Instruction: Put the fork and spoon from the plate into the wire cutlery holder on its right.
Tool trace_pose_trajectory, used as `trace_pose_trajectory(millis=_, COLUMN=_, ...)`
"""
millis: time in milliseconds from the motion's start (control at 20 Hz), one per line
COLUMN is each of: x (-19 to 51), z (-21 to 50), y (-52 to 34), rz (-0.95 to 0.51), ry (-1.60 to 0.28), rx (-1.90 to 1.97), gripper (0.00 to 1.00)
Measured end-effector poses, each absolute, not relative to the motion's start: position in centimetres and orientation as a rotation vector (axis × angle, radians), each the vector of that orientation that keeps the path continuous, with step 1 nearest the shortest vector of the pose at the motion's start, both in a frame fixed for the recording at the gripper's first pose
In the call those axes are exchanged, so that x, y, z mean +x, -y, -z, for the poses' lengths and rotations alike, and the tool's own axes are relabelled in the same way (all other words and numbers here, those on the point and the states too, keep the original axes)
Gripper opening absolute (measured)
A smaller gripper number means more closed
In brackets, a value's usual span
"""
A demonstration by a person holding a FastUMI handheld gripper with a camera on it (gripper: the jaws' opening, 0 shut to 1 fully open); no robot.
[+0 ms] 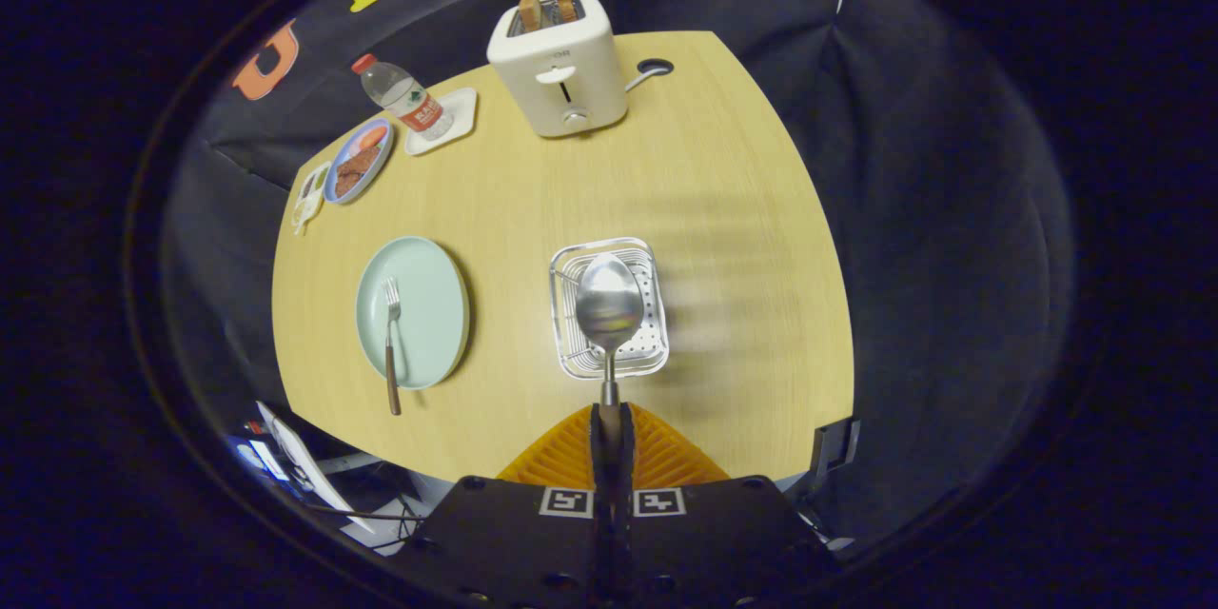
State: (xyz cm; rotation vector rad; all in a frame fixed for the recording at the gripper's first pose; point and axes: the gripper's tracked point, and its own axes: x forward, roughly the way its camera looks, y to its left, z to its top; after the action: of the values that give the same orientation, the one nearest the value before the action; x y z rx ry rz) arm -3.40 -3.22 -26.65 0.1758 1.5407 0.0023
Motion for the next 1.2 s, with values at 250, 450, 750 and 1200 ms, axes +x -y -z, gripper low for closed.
trace_pose_trajectory(millis=250, x=-3.5, z=27.9, y=2.9, rz=-0.036, ry=-1.596, rx=0.242, gripper=0.03)
trace_pose_trajectory(millis=450, x=-2.1, z=28.1, y=2.3, rz=-0.037, ry=-1.572, rx=0.280, gripper=0.12)
trace_pose_trajectory(millis=750, x=-0.5, z=26.1, y=0.8, rz=-0.094, ry=-1.453, rx=0.278, gripper=0.53)
trace_pose_trajectory(millis=1200, x=2.2, z=21.4, y=-7.4, rz=-0.288, ry=-1.035, rx=0.105, gripper=0.91)
